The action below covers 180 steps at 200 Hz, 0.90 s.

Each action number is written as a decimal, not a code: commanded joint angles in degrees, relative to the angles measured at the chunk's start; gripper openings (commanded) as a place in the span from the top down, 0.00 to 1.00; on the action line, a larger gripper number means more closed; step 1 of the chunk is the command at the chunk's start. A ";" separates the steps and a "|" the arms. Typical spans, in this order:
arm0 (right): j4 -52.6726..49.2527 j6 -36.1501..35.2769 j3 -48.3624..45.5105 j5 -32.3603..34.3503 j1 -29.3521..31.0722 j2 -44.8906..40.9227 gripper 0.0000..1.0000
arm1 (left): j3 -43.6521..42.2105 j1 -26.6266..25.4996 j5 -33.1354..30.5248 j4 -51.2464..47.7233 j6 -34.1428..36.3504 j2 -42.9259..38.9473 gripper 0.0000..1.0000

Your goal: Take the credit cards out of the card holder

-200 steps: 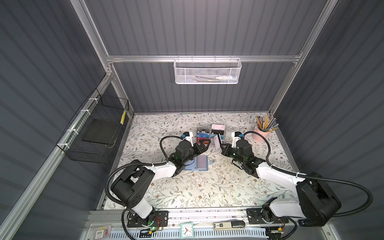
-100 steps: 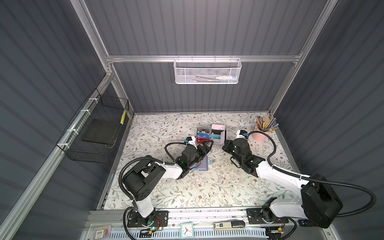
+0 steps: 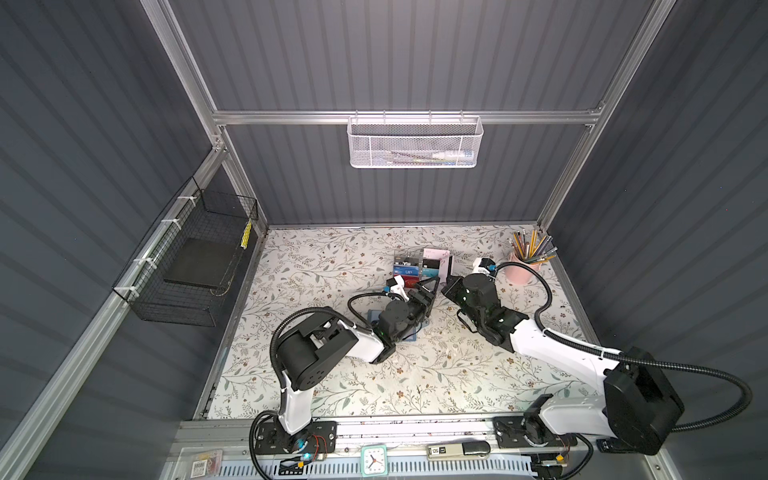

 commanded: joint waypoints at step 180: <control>6.35 3.56 -2.43 -1.49 0.12 0.19 1.00 | 7.23 -2.72 -10.56 9.10 -1.94 8.39 0.73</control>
